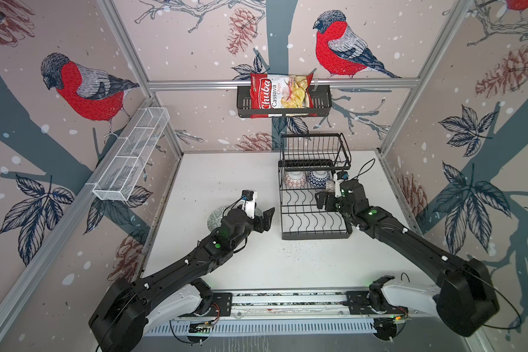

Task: Load bowls into a dish rack
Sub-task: Pick up the bowl from the center of the table.

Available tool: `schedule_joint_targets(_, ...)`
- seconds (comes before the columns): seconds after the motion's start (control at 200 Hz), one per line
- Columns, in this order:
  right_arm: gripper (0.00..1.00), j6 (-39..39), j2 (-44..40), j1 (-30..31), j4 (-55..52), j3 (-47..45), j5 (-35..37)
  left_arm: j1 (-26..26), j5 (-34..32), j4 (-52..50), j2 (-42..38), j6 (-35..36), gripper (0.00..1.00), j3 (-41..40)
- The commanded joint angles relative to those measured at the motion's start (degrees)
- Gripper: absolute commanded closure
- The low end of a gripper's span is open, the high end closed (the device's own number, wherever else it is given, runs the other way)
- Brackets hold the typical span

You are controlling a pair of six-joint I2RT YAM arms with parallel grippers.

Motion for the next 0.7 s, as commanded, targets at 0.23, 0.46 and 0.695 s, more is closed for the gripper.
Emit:
schedule_joint_targets(0.23,0.0,0.3,1.1,1.2,3.0,0.7,-4.0,0.1,0.3,-0.4,2.0,2.9,0.17,1.0)
schedule_joint_targets(0.46,0.0,-0.3,5.4,7.7,2.8,3.5,3.6,0.1,-0.2,-4.4,5.0,3.8,0.17,4.7)
schedule_joint_targets(0.695,0.0,0.5,7.4,14.1,6.3,5.3,9.3,0.1,-1.5,-11.6,7.8,4.5,0.14,10.1)
